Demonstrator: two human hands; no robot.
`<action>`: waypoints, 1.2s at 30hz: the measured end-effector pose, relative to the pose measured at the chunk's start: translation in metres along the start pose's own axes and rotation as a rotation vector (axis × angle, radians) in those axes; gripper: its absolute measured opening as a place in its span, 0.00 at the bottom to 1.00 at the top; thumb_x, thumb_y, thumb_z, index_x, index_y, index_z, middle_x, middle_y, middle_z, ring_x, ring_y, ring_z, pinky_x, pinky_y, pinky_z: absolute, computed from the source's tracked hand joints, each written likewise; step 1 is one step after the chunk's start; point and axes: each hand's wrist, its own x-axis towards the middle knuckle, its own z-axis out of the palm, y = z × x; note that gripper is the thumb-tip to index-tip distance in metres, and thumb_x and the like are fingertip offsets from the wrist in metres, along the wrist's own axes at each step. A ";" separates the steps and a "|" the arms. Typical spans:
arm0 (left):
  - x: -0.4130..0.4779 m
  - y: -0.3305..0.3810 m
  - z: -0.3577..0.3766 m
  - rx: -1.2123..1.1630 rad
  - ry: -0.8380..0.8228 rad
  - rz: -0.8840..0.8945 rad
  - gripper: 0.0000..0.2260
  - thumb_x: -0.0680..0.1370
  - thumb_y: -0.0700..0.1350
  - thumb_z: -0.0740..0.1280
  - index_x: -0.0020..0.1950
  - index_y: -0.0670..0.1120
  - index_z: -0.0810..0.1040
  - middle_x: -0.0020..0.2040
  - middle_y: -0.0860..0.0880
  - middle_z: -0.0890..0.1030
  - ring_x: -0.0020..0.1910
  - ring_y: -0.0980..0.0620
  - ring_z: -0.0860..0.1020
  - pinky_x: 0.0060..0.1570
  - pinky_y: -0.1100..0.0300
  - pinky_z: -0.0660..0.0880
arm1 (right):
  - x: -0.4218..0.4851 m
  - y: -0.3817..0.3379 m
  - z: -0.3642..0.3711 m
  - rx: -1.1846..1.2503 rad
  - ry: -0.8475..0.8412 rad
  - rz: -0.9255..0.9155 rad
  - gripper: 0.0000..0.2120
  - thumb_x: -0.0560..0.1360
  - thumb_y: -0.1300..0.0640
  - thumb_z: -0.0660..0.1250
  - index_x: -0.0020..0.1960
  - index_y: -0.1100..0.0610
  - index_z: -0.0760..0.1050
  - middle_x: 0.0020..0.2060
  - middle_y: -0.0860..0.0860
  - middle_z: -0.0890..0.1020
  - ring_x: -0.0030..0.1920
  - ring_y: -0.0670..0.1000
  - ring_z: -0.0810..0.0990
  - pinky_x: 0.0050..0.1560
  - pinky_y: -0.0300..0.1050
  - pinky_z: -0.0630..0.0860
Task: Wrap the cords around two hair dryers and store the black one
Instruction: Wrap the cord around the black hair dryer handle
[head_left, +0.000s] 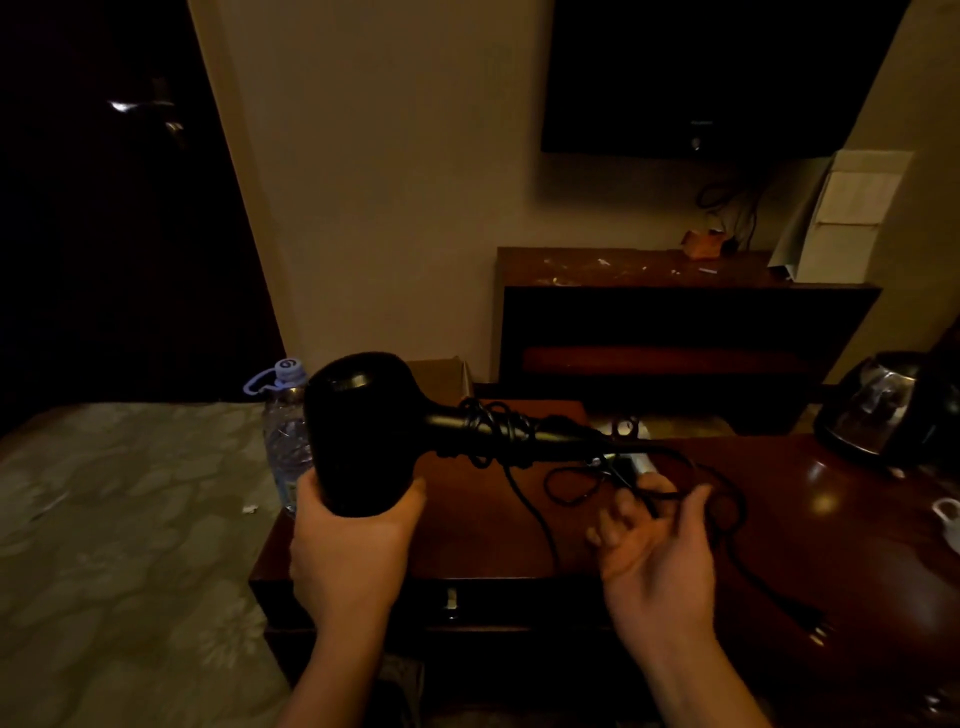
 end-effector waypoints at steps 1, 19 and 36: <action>0.000 -0.001 0.000 -0.028 0.004 -0.010 0.28 0.60 0.59 0.81 0.53 0.65 0.70 0.47 0.61 0.77 0.50 0.47 0.80 0.52 0.42 0.81 | 0.002 0.003 -0.003 -0.057 0.001 0.004 0.27 0.82 0.37 0.50 0.47 0.55 0.77 0.32 0.53 0.73 0.27 0.52 0.72 0.36 0.47 0.66; 0.000 0.005 -0.003 -0.236 -0.154 -0.007 0.30 0.64 0.45 0.83 0.64 0.49 0.80 0.55 0.52 0.84 0.53 0.54 0.83 0.48 0.54 0.79 | -0.007 0.011 0.006 -0.783 -0.585 0.179 0.30 0.74 0.56 0.68 0.75 0.44 0.66 0.68 0.47 0.78 0.65 0.52 0.79 0.51 0.40 0.80; 0.023 -0.005 -0.029 0.077 -0.572 0.141 0.30 0.54 0.54 0.80 0.55 0.57 0.79 0.49 0.55 0.86 0.46 0.56 0.84 0.44 0.51 0.82 | 0.011 -0.029 0.009 -0.544 -0.423 0.058 0.18 0.75 0.45 0.70 0.36 0.58 0.76 0.19 0.48 0.63 0.18 0.45 0.55 0.21 0.37 0.52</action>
